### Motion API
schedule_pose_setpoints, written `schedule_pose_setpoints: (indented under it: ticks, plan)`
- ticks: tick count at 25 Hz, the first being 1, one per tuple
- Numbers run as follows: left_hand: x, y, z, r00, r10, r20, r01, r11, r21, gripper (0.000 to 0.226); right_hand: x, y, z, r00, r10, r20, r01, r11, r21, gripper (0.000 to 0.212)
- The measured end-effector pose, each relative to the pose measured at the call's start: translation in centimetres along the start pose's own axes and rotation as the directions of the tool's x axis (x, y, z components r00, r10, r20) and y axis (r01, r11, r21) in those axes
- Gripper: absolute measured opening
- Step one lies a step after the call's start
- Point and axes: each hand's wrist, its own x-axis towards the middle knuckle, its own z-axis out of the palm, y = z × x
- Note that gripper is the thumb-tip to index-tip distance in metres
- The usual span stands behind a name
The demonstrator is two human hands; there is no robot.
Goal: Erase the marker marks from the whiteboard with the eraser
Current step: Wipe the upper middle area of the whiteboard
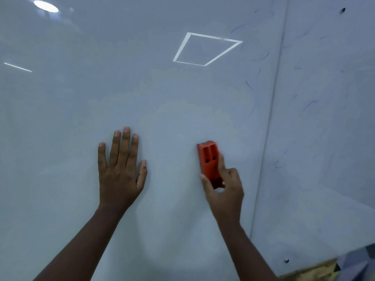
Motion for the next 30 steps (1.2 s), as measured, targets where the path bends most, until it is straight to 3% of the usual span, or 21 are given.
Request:
schedule_pose_setpoints:
  ticks: [4,9,12,16,19,22,24,26,30]
  plan:
    - [-1.2,0.5,0.3,0.999,-0.033,-0.003,0.033,0.999,-0.005,0.067,-2.8,3.1,-1.5,0.982,0.186,-0.025,-0.186,0.982,0.021,0.086]
    - [-2.5,1.0,0.4,0.998,-0.056,0.021,0.056,0.998,-0.022,0.068,-5.3,2.3,-0.4,0.976,0.218,-0.013,-0.218,0.975,0.036,0.082]
    - [-2.9,1.1,0.4,0.998,-0.057,0.017,0.058,0.998,-0.021,0.068,-9.4,-0.4,2.0,0.990,0.067,0.123,-0.065,0.998,-0.019,0.082]
    - [-3.4,0.9,0.5,0.999,-0.046,0.017,0.047,0.999,-0.020,0.068,-15.6,-1.0,3.9,0.947,-0.104,0.304,0.148,0.981,-0.125,0.093]
    - [-4.0,0.8,0.6,0.999,-0.033,0.018,0.033,0.999,-0.023,0.069,-15.9,-0.4,3.5,0.931,-0.121,0.343,0.176,0.975,-0.135,0.096]
    - [-4.7,0.7,0.6,1.000,-0.022,0.023,0.022,0.999,-0.027,0.070,-13.7,0.4,2.4,0.958,0.135,0.253,-0.129,0.991,-0.040,0.082]
    - [-5.2,0.6,0.6,1.000,-0.016,0.026,0.016,1.000,-0.024,0.070,-12.2,2.3,1.6,0.938,0.327,0.119,-0.338,0.937,0.089,0.072]
    - [-5.7,0.6,0.6,0.999,-0.014,0.029,0.015,0.999,-0.029,0.070,-11.6,4.1,0.5,0.881,0.472,0.041,-0.472,0.868,0.158,0.070]
    - [-6.7,0.8,0.8,0.999,-0.020,0.034,0.021,1.000,-0.023,0.070,-12.3,6.1,0.0,0.729,0.682,0.064,-0.676,0.702,0.224,0.080]
